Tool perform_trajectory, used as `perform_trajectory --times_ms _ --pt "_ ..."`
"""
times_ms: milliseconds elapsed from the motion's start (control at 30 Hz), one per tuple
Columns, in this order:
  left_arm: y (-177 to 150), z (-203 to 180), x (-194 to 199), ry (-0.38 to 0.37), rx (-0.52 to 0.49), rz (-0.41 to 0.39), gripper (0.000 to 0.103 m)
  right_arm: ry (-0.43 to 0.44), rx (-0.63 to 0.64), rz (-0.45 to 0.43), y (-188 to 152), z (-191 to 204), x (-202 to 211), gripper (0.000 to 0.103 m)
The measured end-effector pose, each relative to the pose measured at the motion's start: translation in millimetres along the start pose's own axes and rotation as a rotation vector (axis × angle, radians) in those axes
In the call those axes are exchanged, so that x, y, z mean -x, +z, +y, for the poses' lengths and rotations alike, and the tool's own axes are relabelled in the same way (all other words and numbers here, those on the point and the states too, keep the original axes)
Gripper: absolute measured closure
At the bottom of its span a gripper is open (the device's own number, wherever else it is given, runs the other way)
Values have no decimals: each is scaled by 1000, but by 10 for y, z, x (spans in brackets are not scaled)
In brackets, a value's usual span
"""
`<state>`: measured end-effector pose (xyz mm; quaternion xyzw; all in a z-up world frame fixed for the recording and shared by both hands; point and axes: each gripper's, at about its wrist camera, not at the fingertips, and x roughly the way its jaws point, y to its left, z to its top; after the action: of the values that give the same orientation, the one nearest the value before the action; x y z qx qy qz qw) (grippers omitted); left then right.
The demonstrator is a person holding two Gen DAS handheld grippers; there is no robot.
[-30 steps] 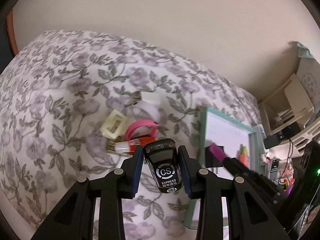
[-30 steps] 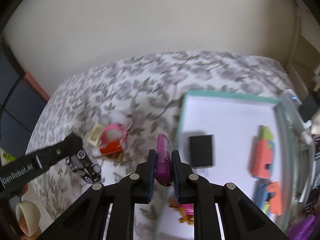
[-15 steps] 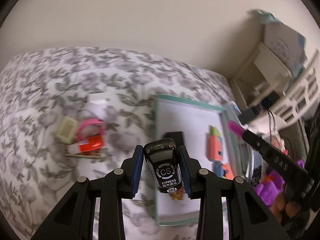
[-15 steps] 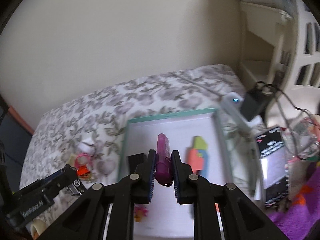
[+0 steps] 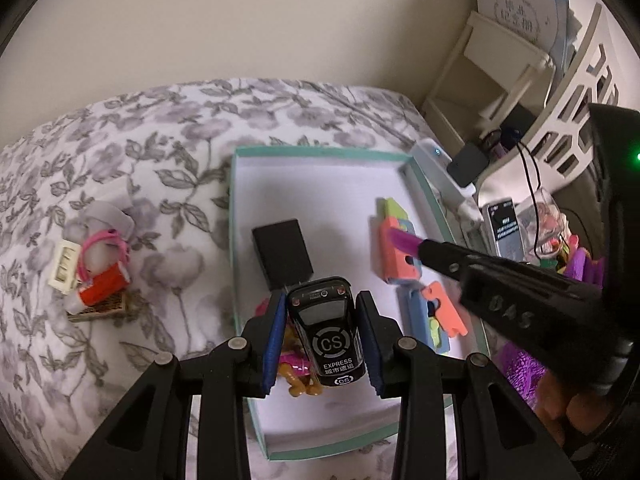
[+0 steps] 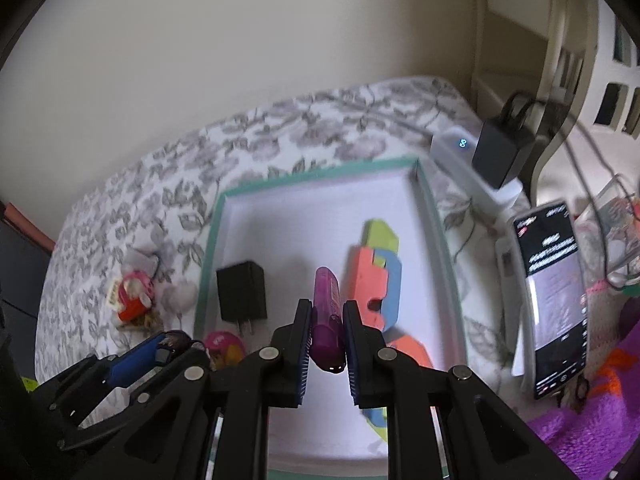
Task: Organize rigid objects
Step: 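Carry the key fob with the left tool while the right tool carries the pink tube to the tray, then open the left tool to drop the key fob while the right tool releases the pink tube in the tray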
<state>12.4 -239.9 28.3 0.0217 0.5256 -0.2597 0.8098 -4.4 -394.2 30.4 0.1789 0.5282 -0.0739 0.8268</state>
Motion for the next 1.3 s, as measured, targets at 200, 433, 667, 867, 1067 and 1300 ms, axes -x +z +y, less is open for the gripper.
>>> perform_trajectory --times_ms 200,433,667,867,1067,1300 --pt "-47 -77 -135 15 -29 27 66 -4 -5 61 -70 -28 -177 86" --pt "-66 -86 -252 38 -39 48 66 -7 -10 103 -103 -48 -284 86" --pt "-74 -74 -342 58 -37 61 66 -8 -16 121 -130 -50 -325 86" --pt "-69 -53 -343 59 -28 59 66 -13 -7 118 -111 -31 -310 86" --pt "-47 -40 -309 54 -14 53 66 -22 -5 93 -73 -19 -216 86" --pt "-9 -35 -184 41 0 22 58 -30 -10 31 13 -1 23 86"
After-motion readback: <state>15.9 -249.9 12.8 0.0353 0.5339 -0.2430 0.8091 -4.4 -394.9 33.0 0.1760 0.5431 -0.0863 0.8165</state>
